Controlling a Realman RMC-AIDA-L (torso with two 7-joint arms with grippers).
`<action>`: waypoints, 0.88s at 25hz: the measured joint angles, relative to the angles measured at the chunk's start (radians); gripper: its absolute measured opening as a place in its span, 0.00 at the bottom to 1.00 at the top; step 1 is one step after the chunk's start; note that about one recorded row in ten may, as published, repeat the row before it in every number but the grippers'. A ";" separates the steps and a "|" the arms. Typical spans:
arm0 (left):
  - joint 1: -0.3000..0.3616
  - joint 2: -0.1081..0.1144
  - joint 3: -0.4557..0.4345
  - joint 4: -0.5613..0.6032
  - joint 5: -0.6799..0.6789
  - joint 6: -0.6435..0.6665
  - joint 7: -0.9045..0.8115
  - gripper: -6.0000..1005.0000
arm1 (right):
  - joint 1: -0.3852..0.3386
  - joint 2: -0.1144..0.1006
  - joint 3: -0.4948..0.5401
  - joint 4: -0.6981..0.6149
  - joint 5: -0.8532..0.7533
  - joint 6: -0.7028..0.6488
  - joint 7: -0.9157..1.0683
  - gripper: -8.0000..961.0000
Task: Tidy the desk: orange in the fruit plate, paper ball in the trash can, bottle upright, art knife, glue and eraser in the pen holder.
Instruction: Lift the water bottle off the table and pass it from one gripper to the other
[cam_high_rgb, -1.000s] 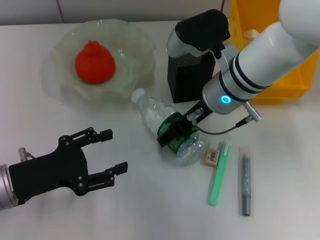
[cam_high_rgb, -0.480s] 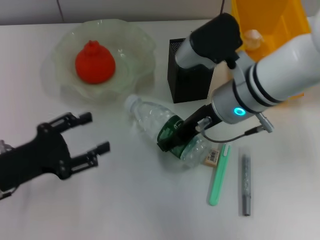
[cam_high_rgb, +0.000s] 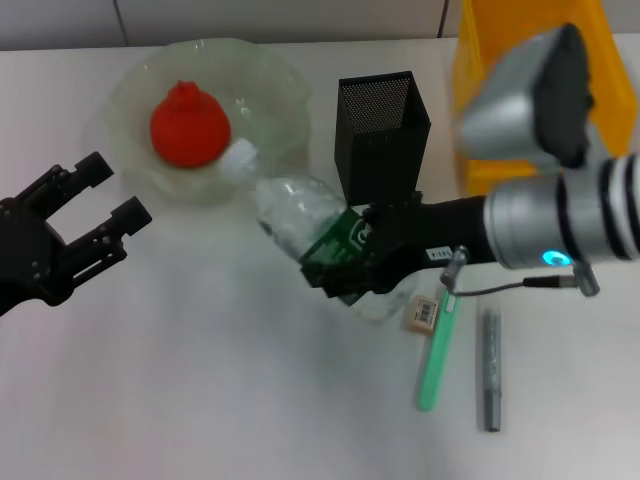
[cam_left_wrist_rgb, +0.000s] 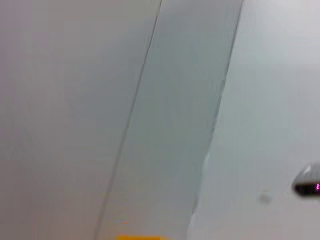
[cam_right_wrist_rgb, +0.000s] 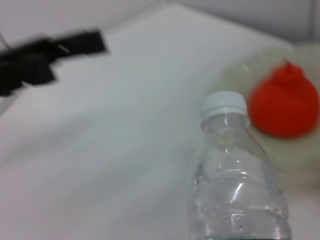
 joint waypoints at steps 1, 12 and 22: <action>-0.006 0.000 -0.005 0.000 0.000 0.014 -0.016 0.66 | -0.026 0.000 0.015 0.012 0.073 0.003 -0.080 0.79; -0.062 -0.002 -0.010 -0.004 0.004 0.059 -0.113 0.65 | -0.100 -0.011 0.135 0.356 0.638 -0.158 -0.782 0.79; -0.136 -0.005 0.046 -0.073 0.009 0.071 -0.140 0.63 | -0.019 -0.008 0.114 0.471 0.674 -0.210 -0.871 0.79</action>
